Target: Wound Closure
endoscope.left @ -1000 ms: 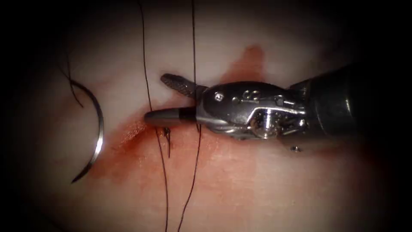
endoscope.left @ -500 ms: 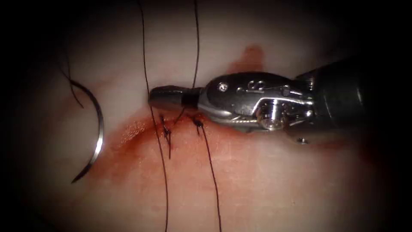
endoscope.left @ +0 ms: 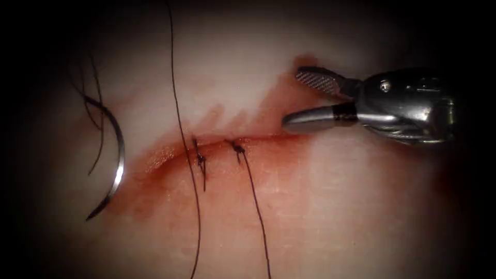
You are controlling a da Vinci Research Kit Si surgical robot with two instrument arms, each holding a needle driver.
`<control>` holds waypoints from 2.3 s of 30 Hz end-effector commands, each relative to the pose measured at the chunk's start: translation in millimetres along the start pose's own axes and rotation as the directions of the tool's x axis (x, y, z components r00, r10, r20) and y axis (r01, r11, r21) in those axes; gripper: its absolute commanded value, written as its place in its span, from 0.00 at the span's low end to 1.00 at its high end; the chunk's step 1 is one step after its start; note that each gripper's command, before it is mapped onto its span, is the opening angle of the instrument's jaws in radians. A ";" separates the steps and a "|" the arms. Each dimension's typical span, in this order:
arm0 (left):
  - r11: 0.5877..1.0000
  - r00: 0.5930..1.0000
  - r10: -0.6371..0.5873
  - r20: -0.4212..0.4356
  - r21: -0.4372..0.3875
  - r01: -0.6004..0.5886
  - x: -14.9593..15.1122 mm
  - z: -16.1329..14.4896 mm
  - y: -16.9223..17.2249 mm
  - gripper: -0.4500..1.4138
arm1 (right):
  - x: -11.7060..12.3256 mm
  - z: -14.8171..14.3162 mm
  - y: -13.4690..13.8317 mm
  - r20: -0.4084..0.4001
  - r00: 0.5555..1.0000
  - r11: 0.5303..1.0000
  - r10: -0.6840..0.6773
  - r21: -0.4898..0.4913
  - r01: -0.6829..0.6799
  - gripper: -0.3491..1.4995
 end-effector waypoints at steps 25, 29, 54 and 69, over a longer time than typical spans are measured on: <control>0.907 0.966 0.238 -0.103 -0.331 -0.258 -7.9 14.5 10.1 0.28 | -1.5 -1.4 -4.1 0.007 1.000 0.999 -0.022 0.034 0.022 0.98; 0.848 0.929 0.360 -0.081 -0.388 -0.363 -8.9 15.6 11.7 0.37 | -1.7 -1.8 -4.0 0.008 1.000 0.999 -0.023 0.036 0.022 0.98; 0.632 0.792 0.610 -0.035 -0.582 -0.512 -11.1 15.3 14.9 0.43 | -2.0 -2.1 -3.7 0.007 1.000 0.999 -0.025 0.038 0.025 0.98; 0.616 0.778 0.629 -0.015 -0.601 -0.510 -13.1 17.1 16.1 0.44 | -2.4 -1.9 -3.6 0.007 1.000 0.999 -0.030 0.037 0.029 0.98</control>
